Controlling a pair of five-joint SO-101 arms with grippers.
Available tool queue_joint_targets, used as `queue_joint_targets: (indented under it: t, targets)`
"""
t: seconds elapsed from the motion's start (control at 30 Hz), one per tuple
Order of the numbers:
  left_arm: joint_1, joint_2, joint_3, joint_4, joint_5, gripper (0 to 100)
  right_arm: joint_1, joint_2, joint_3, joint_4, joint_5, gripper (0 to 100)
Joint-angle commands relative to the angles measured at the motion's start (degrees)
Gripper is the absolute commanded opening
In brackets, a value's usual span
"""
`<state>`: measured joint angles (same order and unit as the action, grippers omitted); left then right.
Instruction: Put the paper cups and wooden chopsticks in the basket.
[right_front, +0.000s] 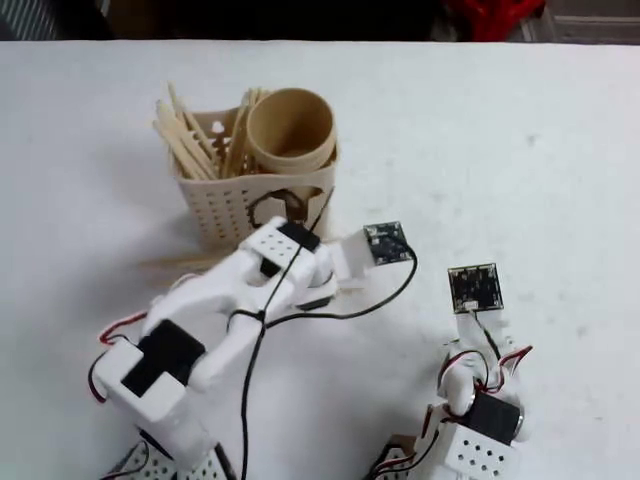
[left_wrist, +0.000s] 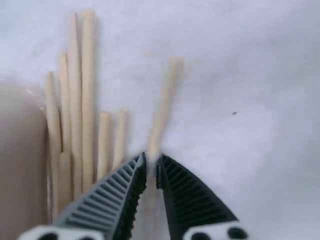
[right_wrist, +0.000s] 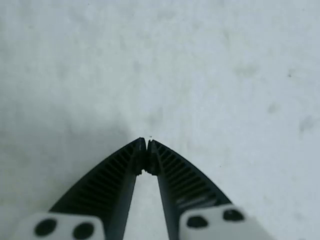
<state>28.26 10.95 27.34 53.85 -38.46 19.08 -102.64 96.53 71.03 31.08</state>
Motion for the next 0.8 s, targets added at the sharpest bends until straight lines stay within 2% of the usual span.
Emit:
queue_joint_targets:
  t: [0.0,0.17,0.37,0.47,0.6,0.77]
  targets:
    - [0.2,-0.3,-0.2,0.1,-0.2,2,-0.4,-0.5,0.4,-0.8,-0.6,1.8]
    - [0.3,-5.9,1.4,0.3,2.4,2,-0.4,-0.5,0.4,-0.8,-0.6,1.8]
    - [0.3,-21.5,6.9,0.7,3.6,2,-0.4,-0.5,0.4,-0.8,-0.6,1.8]
    - [0.2,-29.5,7.1,4.6,3.7,2,-0.4,-0.5,0.4,-0.8,-0.6,1.8]
    - [0.2,-40.7,1.3,12.1,6.1,2,-0.4,-0.5,0.4,-0.8,-0.6,1.8]
    - [-0.2,-51.6,-14.2,18.4,8.7,2,-0.4,-0.5,0.4,-0.8,-0.6,1.8]
